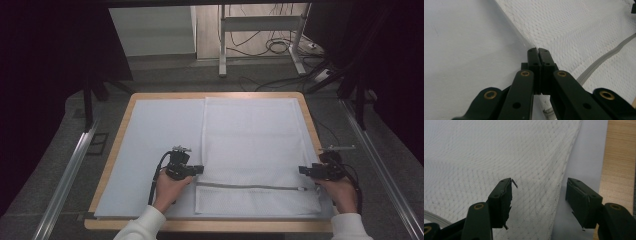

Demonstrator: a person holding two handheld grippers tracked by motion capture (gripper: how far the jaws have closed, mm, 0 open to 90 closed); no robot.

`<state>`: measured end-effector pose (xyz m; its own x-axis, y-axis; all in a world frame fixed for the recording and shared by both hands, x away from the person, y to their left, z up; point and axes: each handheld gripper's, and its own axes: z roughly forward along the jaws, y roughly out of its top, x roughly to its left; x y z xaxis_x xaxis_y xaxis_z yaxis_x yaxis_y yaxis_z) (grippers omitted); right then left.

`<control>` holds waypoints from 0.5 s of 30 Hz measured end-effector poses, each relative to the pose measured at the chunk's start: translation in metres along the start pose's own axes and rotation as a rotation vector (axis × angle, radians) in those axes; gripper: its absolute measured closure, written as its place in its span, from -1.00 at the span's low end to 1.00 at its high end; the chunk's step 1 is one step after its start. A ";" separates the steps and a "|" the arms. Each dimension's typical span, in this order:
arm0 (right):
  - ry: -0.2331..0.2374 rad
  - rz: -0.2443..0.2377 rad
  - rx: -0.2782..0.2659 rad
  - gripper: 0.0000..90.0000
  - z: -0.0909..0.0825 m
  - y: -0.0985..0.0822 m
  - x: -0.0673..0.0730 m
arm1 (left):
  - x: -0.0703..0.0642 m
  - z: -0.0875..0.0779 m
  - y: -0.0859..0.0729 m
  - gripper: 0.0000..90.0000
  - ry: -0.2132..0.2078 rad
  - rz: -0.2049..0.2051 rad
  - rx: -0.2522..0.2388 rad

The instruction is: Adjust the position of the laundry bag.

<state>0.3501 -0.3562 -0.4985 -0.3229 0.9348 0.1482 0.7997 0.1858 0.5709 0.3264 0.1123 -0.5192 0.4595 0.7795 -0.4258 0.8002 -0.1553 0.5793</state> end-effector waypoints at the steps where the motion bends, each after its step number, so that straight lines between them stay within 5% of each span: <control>1: 0.000 0.000 0.000 -0.16 0.000 0.000 0.000 | 0.000 0.000 0.000 1.00 0.000 0.000 0.000; 7: -0.017 -0.023 0.014 -0.01 0.003 0.000 0.003 | -0.001 -0.001 0.000 1.00 -0.002 0.000 0.000; 15: -0.053 -0.095 0.015 0.59 0.003 0.000 0.009 | -0.001 -0.001 0.000 0.99 -0.003 0.002 -0.004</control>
<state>0.3487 -0.3470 -0.5001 -0.3710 0.9272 0.0509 0.7745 0.2787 0.5678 0.3256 0.1122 -0.5180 0.4622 0.7774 -0.4266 0.7978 -0.1546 0.5827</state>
